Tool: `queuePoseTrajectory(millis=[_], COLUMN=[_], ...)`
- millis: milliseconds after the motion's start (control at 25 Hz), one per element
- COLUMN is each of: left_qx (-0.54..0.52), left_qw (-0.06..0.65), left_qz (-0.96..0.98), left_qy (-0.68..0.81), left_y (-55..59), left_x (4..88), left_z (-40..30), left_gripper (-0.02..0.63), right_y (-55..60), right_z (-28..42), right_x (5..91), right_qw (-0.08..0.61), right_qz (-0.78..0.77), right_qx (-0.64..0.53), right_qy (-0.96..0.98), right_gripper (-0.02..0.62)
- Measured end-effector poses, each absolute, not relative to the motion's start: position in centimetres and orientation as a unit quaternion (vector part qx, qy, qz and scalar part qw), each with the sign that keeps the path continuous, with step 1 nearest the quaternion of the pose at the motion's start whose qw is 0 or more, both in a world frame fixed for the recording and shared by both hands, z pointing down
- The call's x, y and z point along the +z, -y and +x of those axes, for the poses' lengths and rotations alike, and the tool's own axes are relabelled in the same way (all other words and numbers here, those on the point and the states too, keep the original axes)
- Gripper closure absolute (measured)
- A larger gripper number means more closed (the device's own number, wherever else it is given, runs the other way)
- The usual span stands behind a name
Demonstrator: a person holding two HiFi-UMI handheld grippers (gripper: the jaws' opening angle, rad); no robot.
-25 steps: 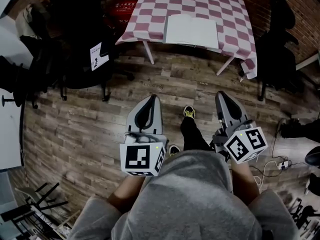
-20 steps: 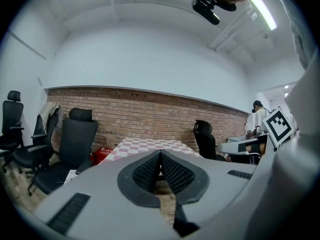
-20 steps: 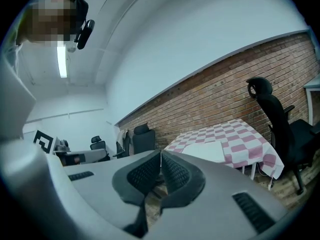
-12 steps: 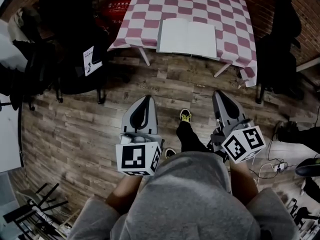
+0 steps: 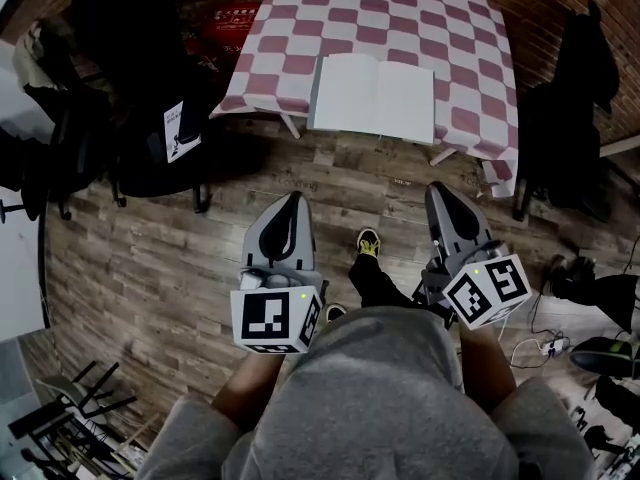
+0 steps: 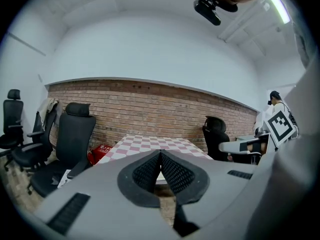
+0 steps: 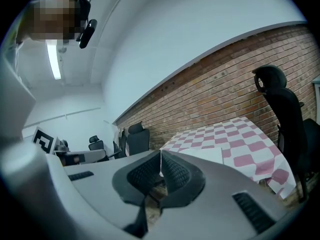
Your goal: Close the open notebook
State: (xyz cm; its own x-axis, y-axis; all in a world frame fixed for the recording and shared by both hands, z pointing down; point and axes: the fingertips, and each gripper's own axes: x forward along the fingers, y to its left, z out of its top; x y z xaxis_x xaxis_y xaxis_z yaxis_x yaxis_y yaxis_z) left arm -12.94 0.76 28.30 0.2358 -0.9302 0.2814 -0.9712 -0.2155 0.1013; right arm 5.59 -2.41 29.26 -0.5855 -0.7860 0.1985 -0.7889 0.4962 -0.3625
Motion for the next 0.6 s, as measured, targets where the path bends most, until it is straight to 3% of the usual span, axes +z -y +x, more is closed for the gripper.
queuePoseTrajectory(millis=[600], left_qx=[0.105], left_qw=[0.148], left_qz=[0.758], left_qy=[0.627], left_y=[5.2], left_x=[30.5], left_z=[-12.2], left_gripper=[0.597], right_y=[8.9], right_z=[6.6], right_x=[31.4], right_qw=[0.012], right_qz=[0.444], right_qx=[0.234], right_qy=[0.865], right_gripper=[0.569])
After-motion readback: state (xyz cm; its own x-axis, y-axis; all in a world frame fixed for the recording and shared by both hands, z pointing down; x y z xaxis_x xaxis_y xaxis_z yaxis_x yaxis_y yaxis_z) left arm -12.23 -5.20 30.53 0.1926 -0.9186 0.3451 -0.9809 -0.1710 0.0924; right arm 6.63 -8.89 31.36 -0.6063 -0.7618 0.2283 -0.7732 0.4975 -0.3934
